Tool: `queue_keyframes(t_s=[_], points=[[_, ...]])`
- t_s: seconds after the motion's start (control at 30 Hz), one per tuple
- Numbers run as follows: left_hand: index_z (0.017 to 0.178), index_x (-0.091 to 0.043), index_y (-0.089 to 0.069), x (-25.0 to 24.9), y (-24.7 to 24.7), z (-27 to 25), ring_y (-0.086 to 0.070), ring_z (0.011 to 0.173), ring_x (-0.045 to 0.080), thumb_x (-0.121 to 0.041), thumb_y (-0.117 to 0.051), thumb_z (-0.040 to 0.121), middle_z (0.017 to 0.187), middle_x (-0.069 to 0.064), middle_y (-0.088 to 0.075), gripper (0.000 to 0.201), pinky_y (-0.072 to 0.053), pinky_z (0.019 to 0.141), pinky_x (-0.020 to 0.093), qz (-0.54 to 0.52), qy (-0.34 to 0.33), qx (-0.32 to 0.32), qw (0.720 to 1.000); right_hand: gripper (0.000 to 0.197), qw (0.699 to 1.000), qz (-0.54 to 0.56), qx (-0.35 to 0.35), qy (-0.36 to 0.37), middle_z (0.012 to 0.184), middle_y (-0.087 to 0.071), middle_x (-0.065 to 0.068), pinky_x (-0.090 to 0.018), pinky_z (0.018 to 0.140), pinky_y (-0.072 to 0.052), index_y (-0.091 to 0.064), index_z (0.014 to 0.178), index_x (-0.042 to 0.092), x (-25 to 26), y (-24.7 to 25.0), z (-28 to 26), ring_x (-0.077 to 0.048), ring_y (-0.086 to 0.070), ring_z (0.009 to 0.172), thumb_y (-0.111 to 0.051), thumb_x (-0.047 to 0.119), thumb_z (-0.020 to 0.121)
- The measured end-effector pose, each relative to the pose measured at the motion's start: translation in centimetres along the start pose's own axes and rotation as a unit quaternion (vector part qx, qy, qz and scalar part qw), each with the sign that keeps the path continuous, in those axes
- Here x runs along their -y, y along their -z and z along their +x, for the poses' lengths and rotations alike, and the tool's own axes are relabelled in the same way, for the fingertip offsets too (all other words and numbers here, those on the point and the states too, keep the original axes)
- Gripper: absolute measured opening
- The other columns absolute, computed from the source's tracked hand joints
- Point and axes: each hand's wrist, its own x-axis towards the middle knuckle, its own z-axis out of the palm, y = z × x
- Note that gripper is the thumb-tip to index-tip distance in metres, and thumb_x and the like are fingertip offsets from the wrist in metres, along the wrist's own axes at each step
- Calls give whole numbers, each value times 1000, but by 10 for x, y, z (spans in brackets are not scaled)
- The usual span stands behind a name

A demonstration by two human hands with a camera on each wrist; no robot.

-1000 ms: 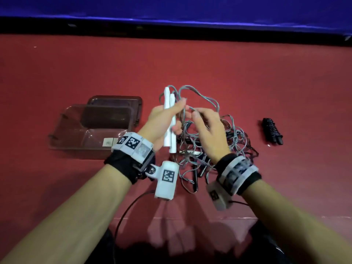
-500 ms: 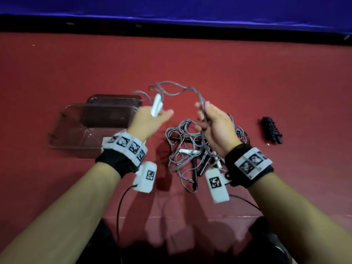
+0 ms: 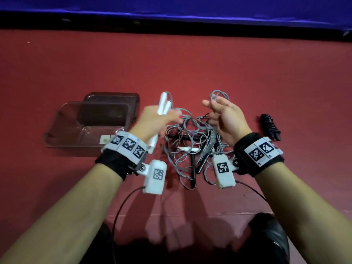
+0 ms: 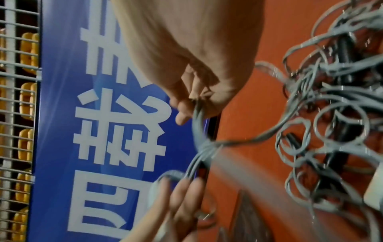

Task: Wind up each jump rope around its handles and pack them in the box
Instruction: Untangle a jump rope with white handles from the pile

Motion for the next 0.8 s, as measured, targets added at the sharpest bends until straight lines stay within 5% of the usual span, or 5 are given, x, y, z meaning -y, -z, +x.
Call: queue_keyframes(t_s=[0.1,0.23,0.4,0.6,0.8], points=[[84,-9,-73,-3,29,15,-51,43,15,-36,-69,94,72,2,-74,28,-45,50,28,146,-65,-109,981,51,943,-326,-43,-47,84,-70,-7,-24,46,-38,-71,101,6,11,22,5,-15,-49,52,-50,51,100],[99,-27,-73,-6,37,9,-61,84,24,-50,-67,90,85,1,-68,26,-50,80,35,446,-51,50,892,87,675,-733,-77,-47,152,-41,-26,-47,111,-38,-45,143,2,2,27,-2,-38,-43,137,-38,73,95],[72,-12,-61,-5,10,-7,-51,58,16,-31,-70,96,62,0,-58,32,-39,60,30,372,-74,227,897,64,835,-461,213,213,161,-38,2,-34,122,-28,-33,157,24,-10,-17,-27,-5,-33,147,-45,55,102],[76,-21,-73,-20,24,-14,-58,54,20,-23,-75,93,68,14,-69,18,-47,54,28,238,-52,269,932,22,844,-429,234,222,77,-68,11,-36,68,-48,-74,102,24,-11,-21,-30,-10,-59,69,-61,41,100],[101,-9,-74,-11,36,-10,-62,53,21,-26,-78,89,65,9,-69,22,-49,55,27,188,-10,230,955,22,736,-595,201,255,69,-66,6,-35,64,-46,-69,105,29,-6,-2,-15,-16,-60,65,-64,48,94]])
